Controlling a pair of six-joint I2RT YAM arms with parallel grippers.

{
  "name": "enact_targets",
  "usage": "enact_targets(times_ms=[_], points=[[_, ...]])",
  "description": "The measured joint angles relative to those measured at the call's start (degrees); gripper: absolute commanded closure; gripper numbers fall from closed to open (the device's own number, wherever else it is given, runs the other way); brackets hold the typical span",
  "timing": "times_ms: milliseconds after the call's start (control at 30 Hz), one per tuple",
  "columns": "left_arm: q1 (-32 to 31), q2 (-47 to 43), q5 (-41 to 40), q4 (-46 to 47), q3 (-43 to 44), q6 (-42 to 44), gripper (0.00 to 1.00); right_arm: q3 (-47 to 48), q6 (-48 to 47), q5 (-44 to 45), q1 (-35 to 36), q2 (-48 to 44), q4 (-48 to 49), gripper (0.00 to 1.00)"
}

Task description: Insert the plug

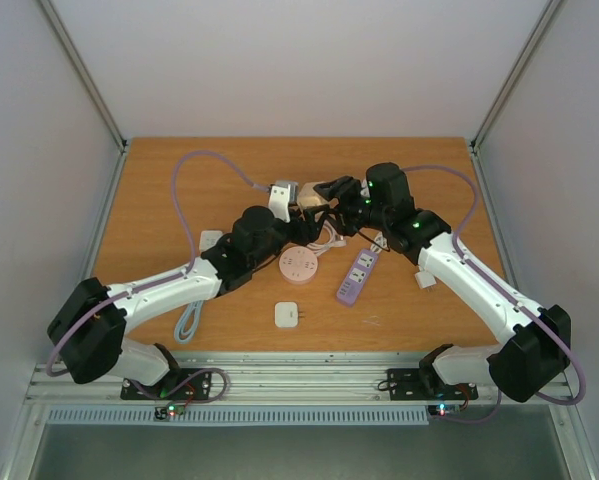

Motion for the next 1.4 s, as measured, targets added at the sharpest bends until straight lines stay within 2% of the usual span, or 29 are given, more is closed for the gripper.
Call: enact_targets(times_ms=[67,133,200,267,400,500,800,933,1067,1200,1400], points=[[-0.09,0.07,0.17,-0.04,0.24,-0.11,0.49,0.0,-0.04,0.35,-0.02,0.02,0.09,0.32],[-0.09,0.11,0.13,-0.09,0.44,0.11,0.53,0.0,-0.37,0.52,-0.09,0.02,0.33,0.16],[0.09,0.11,-0.07,-0.35,0.44,0.63,0.54,0.17,-2.12,0.17,-0.07,0.02,-0.42,0.06],[0.57,0.07,-0.2,-1.25,0.44,0.98,0.54,1.09,-5.95,0.37,-0.02,0.09,-2.54,0.02],[2.36,-1.42,1.44,-4.5,0.31,0.74,0.54,4.55,-18.14,1.64,-0.09,-0.15,-6.36,0.01],[4.7,-4.37,5.4,-7.1,-0.35,-0.68,0.54,3.72,-28.11,1.7,-0.94,-2.64,-6.25,0.01],[13.62,-10.88,27.21,-16.11,0.2,-9.94,0.52,-1.6,-58.01,-3.48,-4.81,-13.79,-3.72,0.01],[14.78,-12.13,36.35,-18.64,1.09,-14.95,0.52,-3.93,-65.11,-11.76,-4.81,-15.45,-0.04,0.01],[15.17,-13.35,43.69,-17.42,1.09,-21.35,0.53,-5.84,-67.91,-20.37,-4.81,-15.41,5.51,0.02],[15.19,-14.21,49.44,-12.17,1.01,-30.32,0.53,-6.05,-69.46,-26.08,-4.81,-15.39,10.86,0.04],[15.19,-15.67,53.44,-1.42,0.94,-44.48,0.55,-6.03,-73.0,-34.07,-4.81,-14.64,19.23,0.04]])
